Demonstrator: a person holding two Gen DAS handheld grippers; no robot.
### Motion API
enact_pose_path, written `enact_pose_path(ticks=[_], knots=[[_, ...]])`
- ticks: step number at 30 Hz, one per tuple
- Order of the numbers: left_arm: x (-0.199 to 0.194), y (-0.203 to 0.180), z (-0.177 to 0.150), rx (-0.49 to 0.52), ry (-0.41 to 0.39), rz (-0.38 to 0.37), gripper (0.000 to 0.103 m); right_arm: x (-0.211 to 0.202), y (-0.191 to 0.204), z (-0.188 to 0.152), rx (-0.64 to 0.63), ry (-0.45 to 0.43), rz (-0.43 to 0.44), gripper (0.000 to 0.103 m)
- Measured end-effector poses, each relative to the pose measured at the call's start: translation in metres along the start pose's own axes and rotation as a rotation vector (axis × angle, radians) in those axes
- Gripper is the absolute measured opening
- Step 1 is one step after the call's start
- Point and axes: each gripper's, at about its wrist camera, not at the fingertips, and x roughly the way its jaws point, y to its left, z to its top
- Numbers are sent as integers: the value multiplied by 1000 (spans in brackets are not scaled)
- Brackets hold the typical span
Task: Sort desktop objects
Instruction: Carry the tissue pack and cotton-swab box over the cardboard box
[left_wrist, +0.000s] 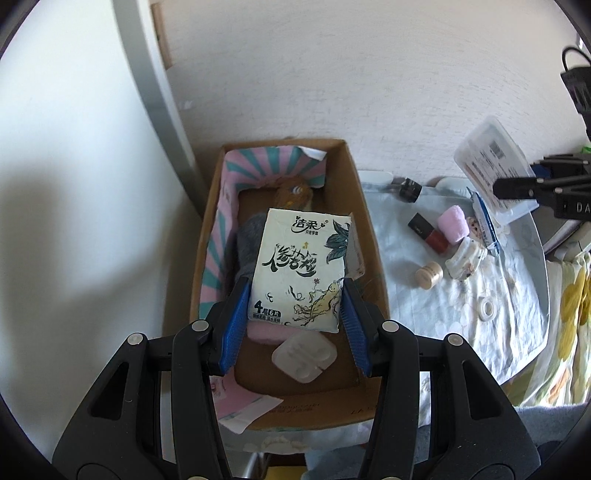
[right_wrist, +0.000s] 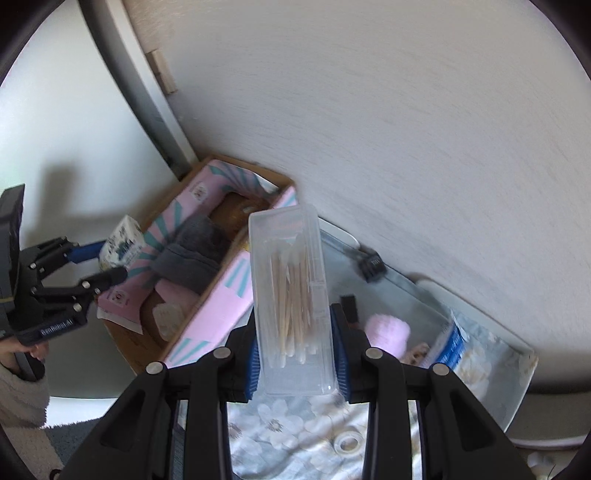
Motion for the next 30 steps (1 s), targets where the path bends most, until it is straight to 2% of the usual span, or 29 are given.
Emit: enact_pose_path(ticks=[10,23,25,30], knots=[[-3,17,-12,-43,-6,-3,45,10,45,33,-97,3,25,30],[-10,29,-11,-66,-40,-35,45,31,82,63,-156,21,61,30],[-7,29,-11,-63,-33,-37,45,42,84,67,-139,41,81,30],[10,22,-16,-36,10,-48,45,82,90,73,-56,112,194,30]])
